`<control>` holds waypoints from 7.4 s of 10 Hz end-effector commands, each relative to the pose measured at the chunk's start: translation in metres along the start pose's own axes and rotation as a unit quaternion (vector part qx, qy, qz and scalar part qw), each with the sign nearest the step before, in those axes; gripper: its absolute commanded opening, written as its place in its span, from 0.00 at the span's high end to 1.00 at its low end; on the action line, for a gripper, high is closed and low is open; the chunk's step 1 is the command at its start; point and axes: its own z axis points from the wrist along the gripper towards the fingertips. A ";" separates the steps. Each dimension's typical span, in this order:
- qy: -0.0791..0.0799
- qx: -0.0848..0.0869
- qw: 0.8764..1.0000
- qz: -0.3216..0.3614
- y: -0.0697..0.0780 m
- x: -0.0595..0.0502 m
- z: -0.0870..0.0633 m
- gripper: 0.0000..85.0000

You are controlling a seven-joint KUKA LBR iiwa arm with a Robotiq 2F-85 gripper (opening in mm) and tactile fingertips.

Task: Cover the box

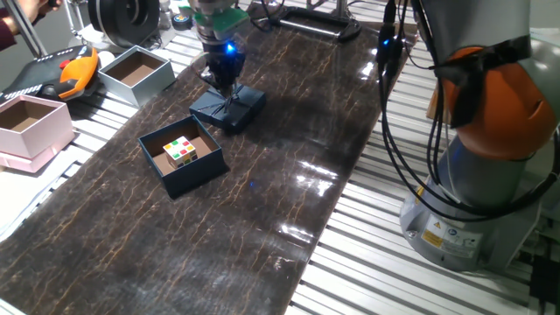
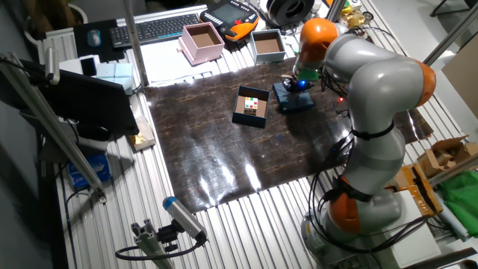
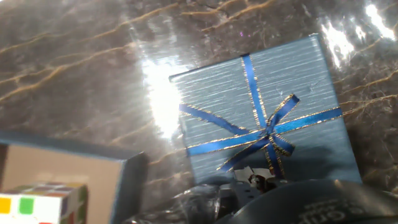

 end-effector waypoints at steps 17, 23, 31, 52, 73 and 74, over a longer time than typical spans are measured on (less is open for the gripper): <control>-0.015 0.005 0.993 0.115 -0.027 -0.016 0.048 0.14; -0.011 0.006 0.993 0.121 -0.022 -0.022 0.051 0.16; -0.010 0.006 0.993 0.121 -0.024 -0.026 0.052 0.37; -0.005 0.021 0.995 0.099 -0.020 -0.023 0.021 0.99; -0.004 -0.018 0.999 0.028 0.008 -0.017 -0.073 0.99; -0.004 -0.018 1.000 0.021 0.014 -0.017 -0.075 0.99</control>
